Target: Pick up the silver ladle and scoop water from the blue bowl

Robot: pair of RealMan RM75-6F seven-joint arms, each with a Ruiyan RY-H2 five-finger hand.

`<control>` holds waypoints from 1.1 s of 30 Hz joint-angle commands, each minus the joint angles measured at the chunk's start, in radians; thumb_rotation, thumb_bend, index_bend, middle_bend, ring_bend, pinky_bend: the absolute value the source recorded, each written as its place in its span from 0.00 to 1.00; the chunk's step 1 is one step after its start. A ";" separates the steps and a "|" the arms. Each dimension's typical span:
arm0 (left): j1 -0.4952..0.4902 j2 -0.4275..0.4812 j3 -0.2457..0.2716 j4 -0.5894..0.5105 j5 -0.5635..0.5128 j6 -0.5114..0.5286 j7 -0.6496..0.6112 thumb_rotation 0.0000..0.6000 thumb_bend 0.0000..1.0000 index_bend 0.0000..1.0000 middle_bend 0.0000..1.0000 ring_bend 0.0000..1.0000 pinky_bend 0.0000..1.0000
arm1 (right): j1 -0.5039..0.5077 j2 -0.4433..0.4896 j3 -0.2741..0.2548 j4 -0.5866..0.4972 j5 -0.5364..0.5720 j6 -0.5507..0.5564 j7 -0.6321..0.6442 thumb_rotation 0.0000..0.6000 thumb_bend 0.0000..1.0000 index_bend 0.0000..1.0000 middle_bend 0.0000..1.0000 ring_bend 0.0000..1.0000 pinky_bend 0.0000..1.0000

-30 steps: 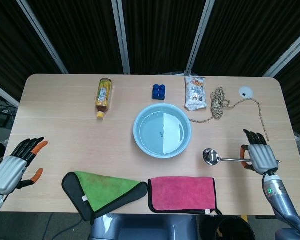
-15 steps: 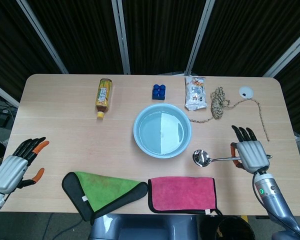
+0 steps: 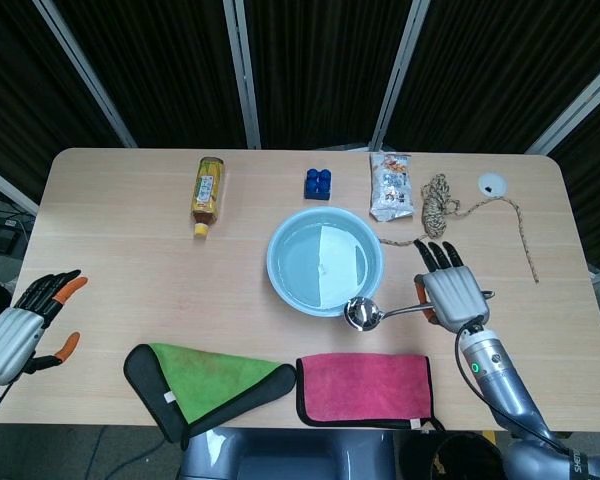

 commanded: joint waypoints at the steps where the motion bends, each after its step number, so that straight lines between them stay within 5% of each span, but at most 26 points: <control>1: -0.004 0.000 -0.003 0.005 -0.009 -0.009 -0.007 1.00 0.47 0.00 0.00 0.00 0.00 | 0.049 -0.034 0.017 0.015 0.057 -0.012 -0.038 1.00 0.39 0.67 0.01 0.00 0.00; 16: -0.024 -0.011 -0.022 0.009 -0.069 -0.067 0.010 1.00 0.47 0.00 0.00 0.00 0.00 | 0.200 -0.141 0.035 0.184 0.175 -0.090 -0.047 1.00 0.39 0.67 0.01 0.00 0.00; 33: -0.041 -0.014 -0.030 0.012 -0.095 -0.113 0.009 1.00 0.47 0.00 0.00 0.00 0.00 | 0.207 -0.333 -0.024 0.516 0.024 -0.098 0.132 1.00 0.39 0.66 0.01 0.00 0.00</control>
